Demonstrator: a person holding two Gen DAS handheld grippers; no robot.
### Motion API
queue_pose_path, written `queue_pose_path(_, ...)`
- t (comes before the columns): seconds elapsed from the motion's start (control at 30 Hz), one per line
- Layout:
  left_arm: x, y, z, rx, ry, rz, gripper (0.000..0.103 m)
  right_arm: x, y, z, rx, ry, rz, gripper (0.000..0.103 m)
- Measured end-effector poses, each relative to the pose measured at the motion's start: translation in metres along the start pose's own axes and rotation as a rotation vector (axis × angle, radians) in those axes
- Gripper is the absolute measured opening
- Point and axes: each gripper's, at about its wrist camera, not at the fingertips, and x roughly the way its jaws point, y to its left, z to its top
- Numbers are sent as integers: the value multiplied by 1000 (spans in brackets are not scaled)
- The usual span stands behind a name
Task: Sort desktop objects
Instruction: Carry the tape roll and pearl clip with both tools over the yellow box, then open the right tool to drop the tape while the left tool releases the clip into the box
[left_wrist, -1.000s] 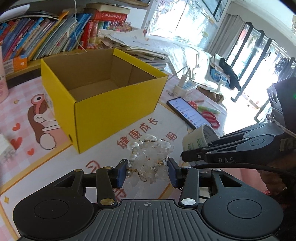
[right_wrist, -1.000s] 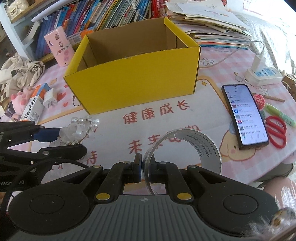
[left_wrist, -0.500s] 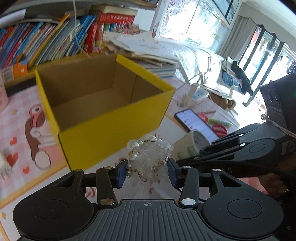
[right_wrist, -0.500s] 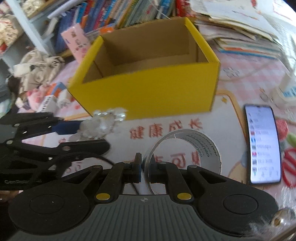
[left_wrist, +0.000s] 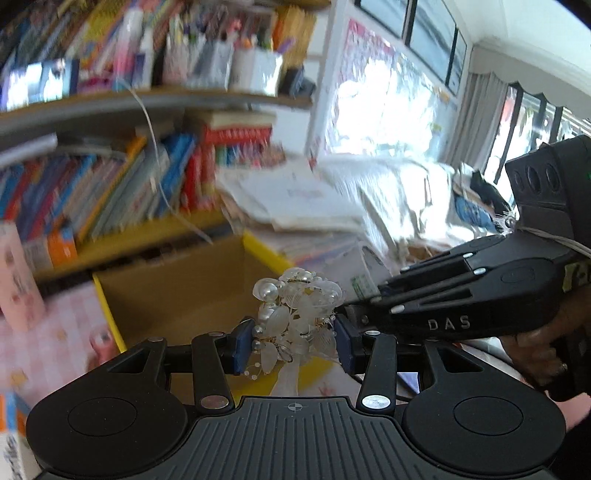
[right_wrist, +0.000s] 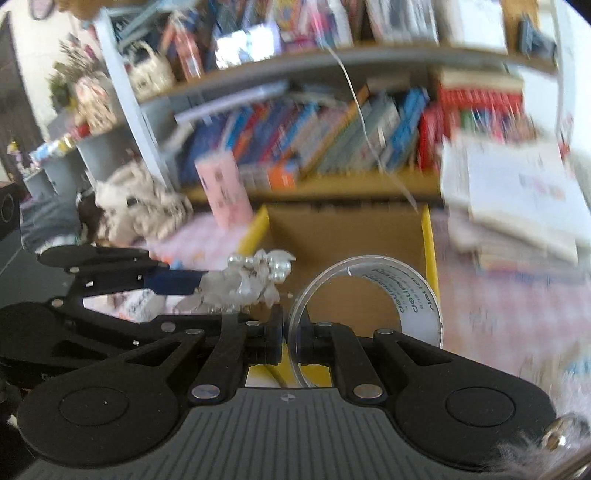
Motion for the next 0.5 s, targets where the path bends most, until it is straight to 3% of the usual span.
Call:
queue_pose_path(0.23, 22, 27, 33, 38, -77, 125, 44, 45, -11, 41, -147, -23, 2, 6)
queue_pose_path(0.5, 87, 55, 12, 65, 113, 196, 43, 133, -39, 35, -213, 194, -25, 6)
